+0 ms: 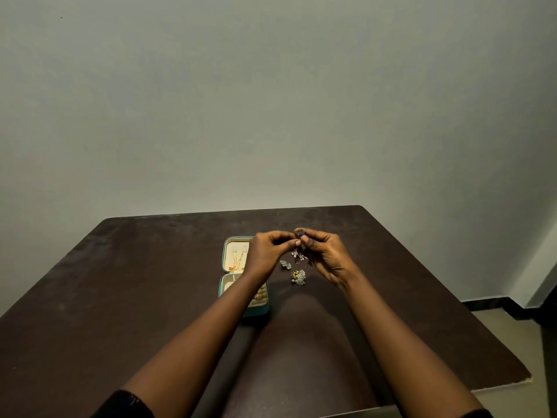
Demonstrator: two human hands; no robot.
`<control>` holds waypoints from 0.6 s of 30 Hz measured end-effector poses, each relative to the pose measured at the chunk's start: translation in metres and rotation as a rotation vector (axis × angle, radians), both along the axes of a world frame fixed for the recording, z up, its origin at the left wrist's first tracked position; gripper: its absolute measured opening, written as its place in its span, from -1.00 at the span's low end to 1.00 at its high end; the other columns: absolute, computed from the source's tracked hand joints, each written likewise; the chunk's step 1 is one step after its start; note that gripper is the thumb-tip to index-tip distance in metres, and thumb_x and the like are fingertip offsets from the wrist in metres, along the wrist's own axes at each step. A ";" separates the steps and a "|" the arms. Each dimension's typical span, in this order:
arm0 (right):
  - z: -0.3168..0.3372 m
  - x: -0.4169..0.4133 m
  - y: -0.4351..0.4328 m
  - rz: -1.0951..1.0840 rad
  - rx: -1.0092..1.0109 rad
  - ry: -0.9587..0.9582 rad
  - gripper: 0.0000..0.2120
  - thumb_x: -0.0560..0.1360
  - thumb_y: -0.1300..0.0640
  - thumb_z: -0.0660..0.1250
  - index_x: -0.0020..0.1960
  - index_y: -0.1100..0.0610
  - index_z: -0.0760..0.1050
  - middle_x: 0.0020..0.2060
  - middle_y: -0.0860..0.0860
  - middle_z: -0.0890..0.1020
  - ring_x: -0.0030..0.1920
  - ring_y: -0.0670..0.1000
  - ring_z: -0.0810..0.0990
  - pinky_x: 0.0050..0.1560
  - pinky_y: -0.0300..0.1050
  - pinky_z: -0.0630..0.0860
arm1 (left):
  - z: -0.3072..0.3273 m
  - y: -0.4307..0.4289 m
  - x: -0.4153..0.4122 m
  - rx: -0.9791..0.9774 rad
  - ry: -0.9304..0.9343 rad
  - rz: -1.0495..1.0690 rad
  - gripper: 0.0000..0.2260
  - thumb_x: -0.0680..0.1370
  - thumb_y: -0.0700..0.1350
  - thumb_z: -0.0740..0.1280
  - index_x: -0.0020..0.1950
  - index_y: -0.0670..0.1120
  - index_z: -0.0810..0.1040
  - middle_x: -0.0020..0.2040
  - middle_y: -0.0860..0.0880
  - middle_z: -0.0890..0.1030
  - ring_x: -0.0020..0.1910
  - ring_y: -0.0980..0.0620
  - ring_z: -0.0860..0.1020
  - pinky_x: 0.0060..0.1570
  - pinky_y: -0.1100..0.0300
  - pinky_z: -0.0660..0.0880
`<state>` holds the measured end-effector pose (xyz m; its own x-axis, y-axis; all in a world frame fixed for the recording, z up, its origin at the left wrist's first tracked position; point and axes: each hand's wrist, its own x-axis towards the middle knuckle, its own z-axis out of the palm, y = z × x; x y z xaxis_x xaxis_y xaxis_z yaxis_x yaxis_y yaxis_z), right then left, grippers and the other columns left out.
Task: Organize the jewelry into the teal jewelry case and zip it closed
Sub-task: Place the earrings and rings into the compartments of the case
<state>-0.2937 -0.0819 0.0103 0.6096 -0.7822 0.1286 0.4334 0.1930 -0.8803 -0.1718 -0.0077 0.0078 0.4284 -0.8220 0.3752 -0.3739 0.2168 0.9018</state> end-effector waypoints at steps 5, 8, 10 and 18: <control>0.000 -0.004 0.000 0.048 0.067 -0.037 -0.80 0.31 0.37 0.29 -0.30 0.24 0.68 -0.33 0.10 0.70 -0.31 -0.03 0.68 -0.30 -0.23 0.62 | 0.001 0.001 -0.003 -0.008 -0.047 -0.036 -0.84 0.44 -0.18 0.45 0.00 -0.16 0.68 -0.12 -0.10 0.70 -0.15 0.09 0.65 -0.08 0.26 0.56; -0.001 -0.006 -0.004 0.049 0.058 -0.020 -0.69 0.43 0.44 0.22 -0.30 0.21 0.68 -0.34 0.08 0.70 -0.32 -0.05 0.68 -0.23 -0.24 0.62 | 0.002 0.001 -0.001 0.003 -0.049 -0.044 -0.87 0.45 -0.18 0.44 -0.03 -0.15 0.69 -0.18 -0.06 0.69 -0.25 0.20 0.61 -0.18 0.36 0.48; -0.001 -0.008 -0.004 0.057 0.075 -0.022 -0.60 0.50 0.48 0.15 -0.31 0.23 0.67 -0.35 0.09 0.69 -0.35 -0.06 0.67 -0.29 -0.29 0.61 | 0.004 0.002 -0.001 0.003 -0.029 -0.056 -0.90 0.45 -0.19 0.44 -0.06 -0.15 0.68 -0.23 -0.03 0.67 -0.25 0.16 0.61 -0.15 0.31 0.52; 0.001 -0.008 0.000 0.055 0.069 0.002 -0.79 0.50 0.48 0.14 -0.09 0.33 0.54 -0.37 0.06 0.68 -0.37 -0.09 0.65 -0.36 -0.34 0.55 | 0.005 0.003 -0.004 -0.035 -0.043 -0.049 -0.89 0.48 -0.21 0.39 -0.20 -0.01 0.60 -0.27 0.01 0.63 -0.26 0.10 0.58 -0.13 0.21 0.54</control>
